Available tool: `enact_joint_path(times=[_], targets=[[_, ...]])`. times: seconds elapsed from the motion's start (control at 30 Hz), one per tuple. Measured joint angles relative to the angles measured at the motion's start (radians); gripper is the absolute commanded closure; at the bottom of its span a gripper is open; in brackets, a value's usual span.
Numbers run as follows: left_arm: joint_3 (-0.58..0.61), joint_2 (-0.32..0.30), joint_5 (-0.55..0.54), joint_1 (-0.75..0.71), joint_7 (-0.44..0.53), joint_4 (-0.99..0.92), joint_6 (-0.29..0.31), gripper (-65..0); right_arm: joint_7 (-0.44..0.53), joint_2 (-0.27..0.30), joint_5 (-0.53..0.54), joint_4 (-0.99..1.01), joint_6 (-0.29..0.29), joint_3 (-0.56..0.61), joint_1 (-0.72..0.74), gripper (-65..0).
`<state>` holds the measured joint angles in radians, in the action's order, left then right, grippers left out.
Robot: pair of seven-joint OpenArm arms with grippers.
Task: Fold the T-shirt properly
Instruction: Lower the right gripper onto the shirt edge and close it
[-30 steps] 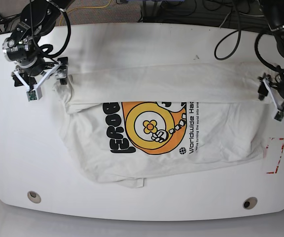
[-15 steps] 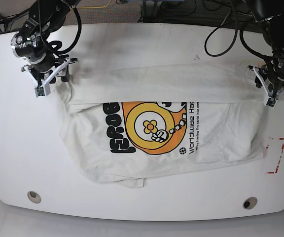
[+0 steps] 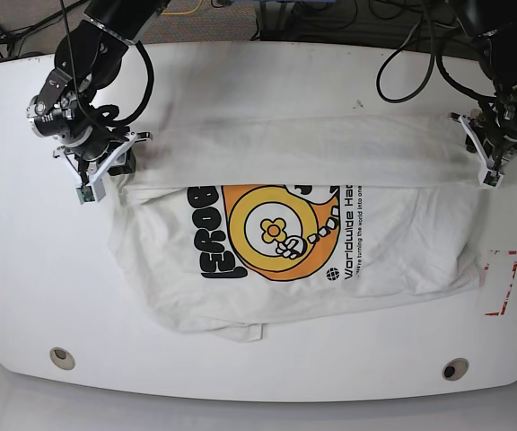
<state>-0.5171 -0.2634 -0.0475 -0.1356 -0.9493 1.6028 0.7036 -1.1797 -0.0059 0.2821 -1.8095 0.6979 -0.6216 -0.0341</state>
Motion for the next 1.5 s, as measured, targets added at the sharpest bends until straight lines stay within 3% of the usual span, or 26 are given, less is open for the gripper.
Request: enact_joint_path(times=[0.3,0.8,1.03,1.2,1.3,1.4,1.5], targets=[[0.001,-0.010,0.000,-0.002,0.002,-0.007,0.000,-15.7,0.023,0.010,-0.013,0.119,-0.001,-0.001,0.037,-12.7],[0.053,-0.080,-0.011,0.017,0.049,-0.113,-0.003,-15.8,0.045,0.212,-0.013,0.201,0.000,-0.004,0.037,-13.0],[0.053,-0.090,-0.020,0.019,0.092,-0.145,-0.003,-15.8,0.042,0.270,-0.013,0.220,0.001,-0.003,0.034,-13.0],[0.053,-0.088,-0.019,0.018,0.091,-0.132,-0.003,-15.8,0.029,0.264,-0.012,0.157,0.000,-0.006,0.034,-13.2],[0.053,-0.086,-0.013,0.014,0.082,-0.118,-0.003,-15.8,0.006,0.233,-0.005,0.105,-0.001,-0.006,0.037,-14.0],[0.053,-0.084,-0.011,0.013,0.077,-0.114,-0.003,-15.8,-0.031,0.185,-0.005,0.057,-0.002,-0.010,0.036,-20.5],[0.053,-0.084,-0.009,0.014,0.076,-0.113,-0.003,-16.0,-0.037,0.144,-0.007,0.027,-0.001,-0.020,0.032,-34.6]])
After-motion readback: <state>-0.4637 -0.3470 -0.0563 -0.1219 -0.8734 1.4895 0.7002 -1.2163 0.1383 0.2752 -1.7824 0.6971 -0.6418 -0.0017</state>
